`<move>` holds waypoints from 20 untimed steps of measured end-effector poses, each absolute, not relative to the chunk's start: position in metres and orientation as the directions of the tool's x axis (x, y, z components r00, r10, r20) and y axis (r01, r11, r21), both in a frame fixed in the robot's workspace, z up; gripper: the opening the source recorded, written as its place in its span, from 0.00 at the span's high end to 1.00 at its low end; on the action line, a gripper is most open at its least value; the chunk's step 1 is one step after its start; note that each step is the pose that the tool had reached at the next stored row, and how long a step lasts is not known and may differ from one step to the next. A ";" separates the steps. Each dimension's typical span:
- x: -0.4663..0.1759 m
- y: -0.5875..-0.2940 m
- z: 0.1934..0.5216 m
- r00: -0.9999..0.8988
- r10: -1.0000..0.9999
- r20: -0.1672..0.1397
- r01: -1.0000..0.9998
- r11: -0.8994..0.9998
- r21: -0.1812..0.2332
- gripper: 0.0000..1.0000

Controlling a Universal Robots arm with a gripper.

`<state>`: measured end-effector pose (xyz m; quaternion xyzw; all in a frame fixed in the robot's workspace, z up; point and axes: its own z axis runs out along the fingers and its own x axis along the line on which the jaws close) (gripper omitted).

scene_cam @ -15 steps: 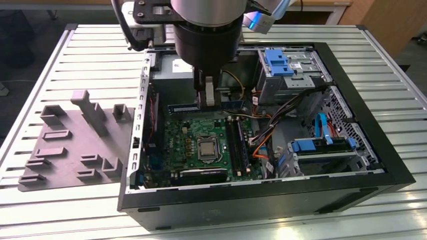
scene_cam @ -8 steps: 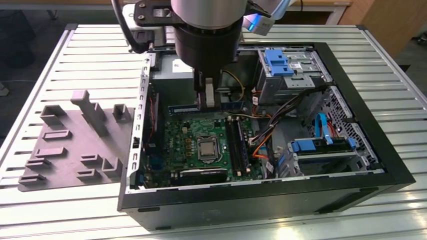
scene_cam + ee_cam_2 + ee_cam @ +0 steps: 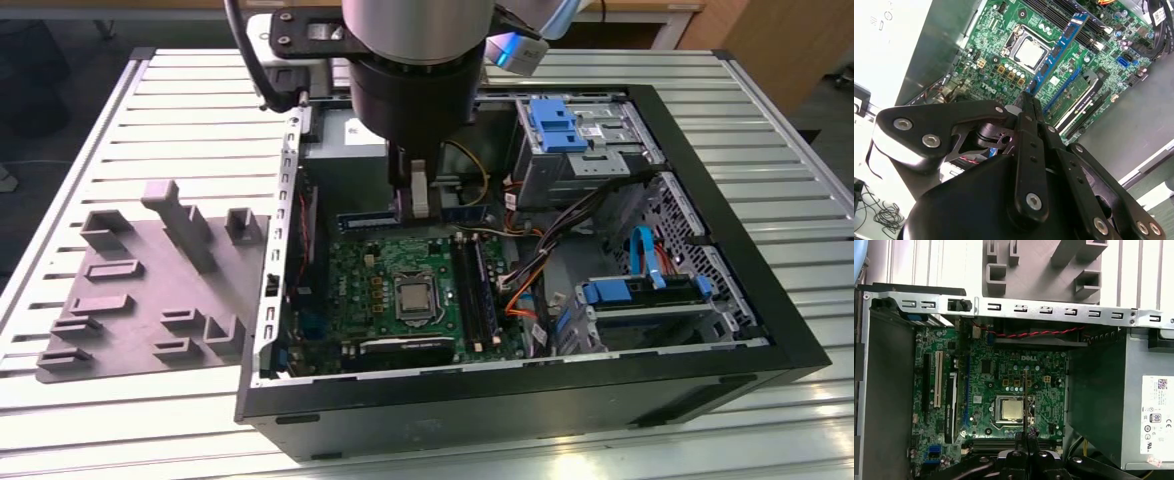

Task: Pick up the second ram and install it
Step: 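Pick up the second ram and move it above second insertion slot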

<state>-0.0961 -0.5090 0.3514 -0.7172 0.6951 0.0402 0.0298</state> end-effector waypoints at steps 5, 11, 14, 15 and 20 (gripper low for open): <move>-0.095 -0.509 0.348 0.031 -0.995 -0.099 -0.999 -0.032 0.014 0.88; -0.092 -0.509 0.346 0.030 -0.995 -0.099 -0.999 -0.032 0.015 0.88; -0.091 -0.509 0.346 0.030 -0.995 -0.099 -0.999 -0.032 0.015 0.88; -0.091 -0.509 0.346 0.030 -0.995 -0.099 -0.999 -0.032 0.015 0.88; -0.088 -0.509 0.346 0.030 -0.995 -0.099 -0.999 -0.032 0.015 0.88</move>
